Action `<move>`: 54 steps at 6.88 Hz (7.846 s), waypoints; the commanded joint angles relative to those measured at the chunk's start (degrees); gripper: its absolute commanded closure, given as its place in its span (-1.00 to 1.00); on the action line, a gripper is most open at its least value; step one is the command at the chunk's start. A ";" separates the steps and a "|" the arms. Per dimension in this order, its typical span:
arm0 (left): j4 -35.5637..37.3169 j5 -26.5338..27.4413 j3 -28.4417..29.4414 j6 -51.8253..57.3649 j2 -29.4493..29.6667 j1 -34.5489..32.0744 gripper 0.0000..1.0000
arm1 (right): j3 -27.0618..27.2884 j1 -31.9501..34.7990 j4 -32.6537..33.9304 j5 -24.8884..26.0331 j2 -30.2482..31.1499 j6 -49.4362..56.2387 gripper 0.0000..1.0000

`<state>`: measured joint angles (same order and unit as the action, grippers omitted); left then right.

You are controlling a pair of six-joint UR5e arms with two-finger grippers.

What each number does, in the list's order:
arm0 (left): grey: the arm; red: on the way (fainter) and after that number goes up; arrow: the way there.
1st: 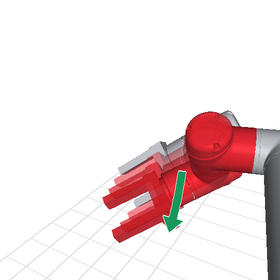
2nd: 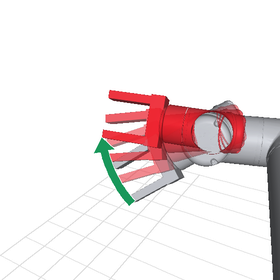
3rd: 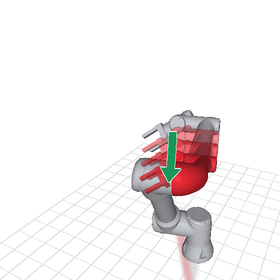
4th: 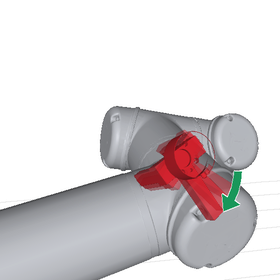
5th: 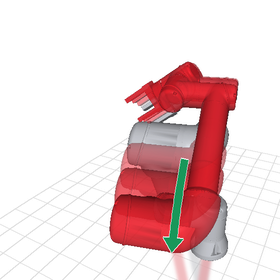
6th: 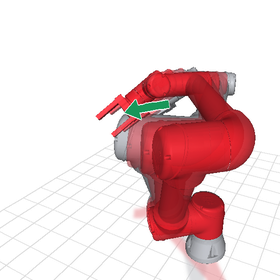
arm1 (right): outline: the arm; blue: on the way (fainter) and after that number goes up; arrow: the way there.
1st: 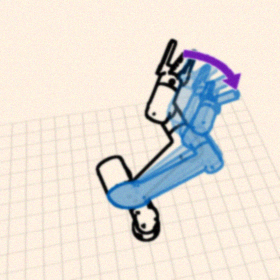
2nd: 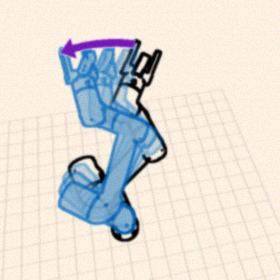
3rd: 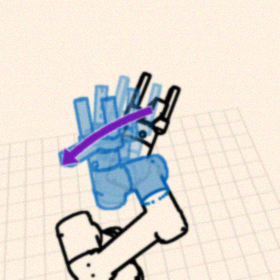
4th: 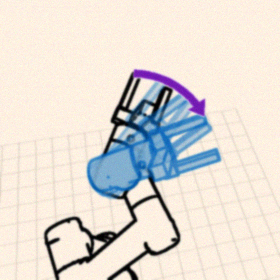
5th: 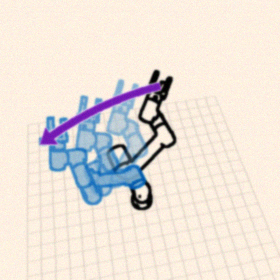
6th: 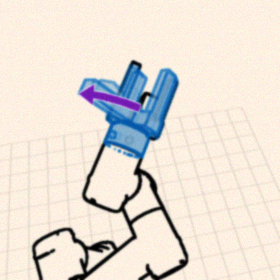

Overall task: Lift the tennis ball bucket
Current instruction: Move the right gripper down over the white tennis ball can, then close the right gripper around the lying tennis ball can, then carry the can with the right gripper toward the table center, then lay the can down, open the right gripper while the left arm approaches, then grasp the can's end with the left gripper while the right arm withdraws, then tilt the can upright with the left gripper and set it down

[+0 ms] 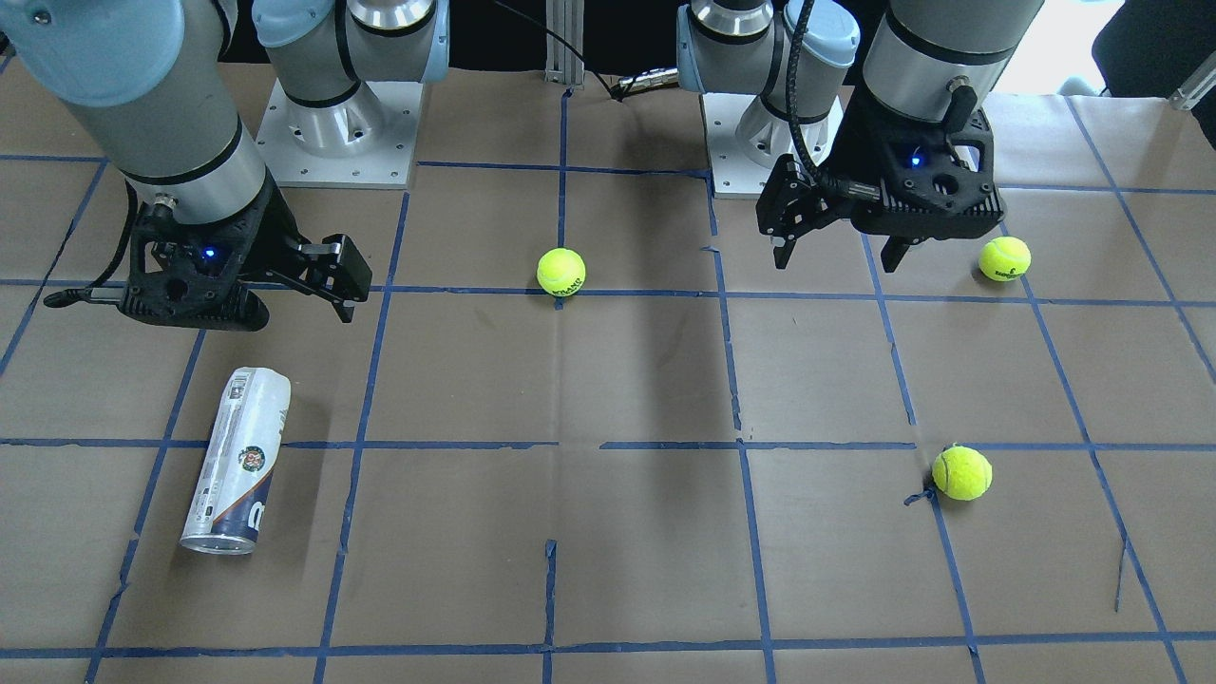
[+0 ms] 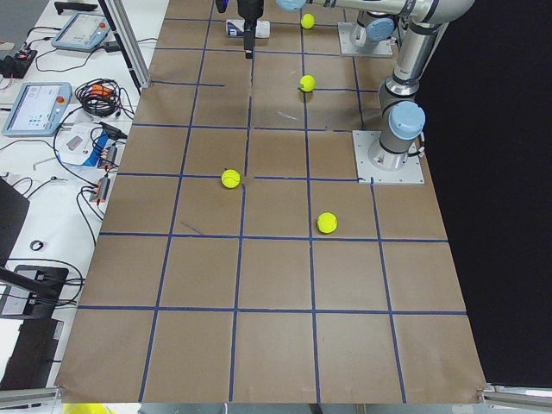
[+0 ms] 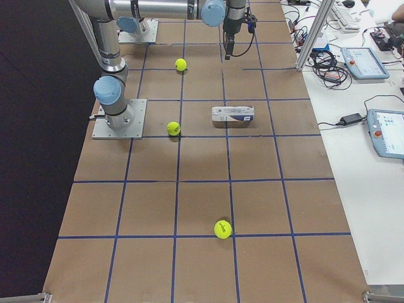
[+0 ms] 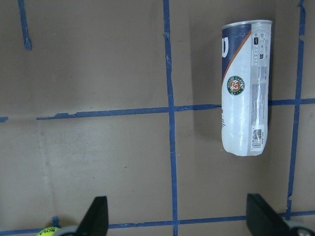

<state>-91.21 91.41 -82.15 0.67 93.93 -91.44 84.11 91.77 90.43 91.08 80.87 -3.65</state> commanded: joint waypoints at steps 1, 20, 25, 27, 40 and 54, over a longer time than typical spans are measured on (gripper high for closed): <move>-0.02 0.00 -0.03 0.12 -0.06 0.03 -1.00 | 0.35 -1.58 0.62 0.67 -0.62 5.91 -1.00; 0.24 -0.17 0.06 0.21 0.12 0.12 -1.00 | 6.98 0.37 32.70 -0.90 -16.27 35.48 -0.08; 0.24 -0.18 0.06 0.21 0.12 0.21 -1.00 | -6.41 17.02 37.85 -0.82 -27.14 63.54 -0.17; 0.24 -0.35 0.06 0.21 0.21 0.29 -1.00 | -6.24 18.97 40.43 -0.73 -29.44 67.09 -0.20; 15.51 -29.97 4.28 0.21 33.77 2.67 -1.00 | -4.57 3.36 31.18 -0.72 -16.12 59.93 -1.00; 25.21 -33.39 11.72 -20.88 25.44 -5.48 1.00 | -5.27 -0.98 1.85 1.64 -2.73 2.77 -0.92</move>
<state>-65.47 51.80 -73.13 -19.27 120.49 -95.18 78.95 90.79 92.21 92.84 78.10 0.70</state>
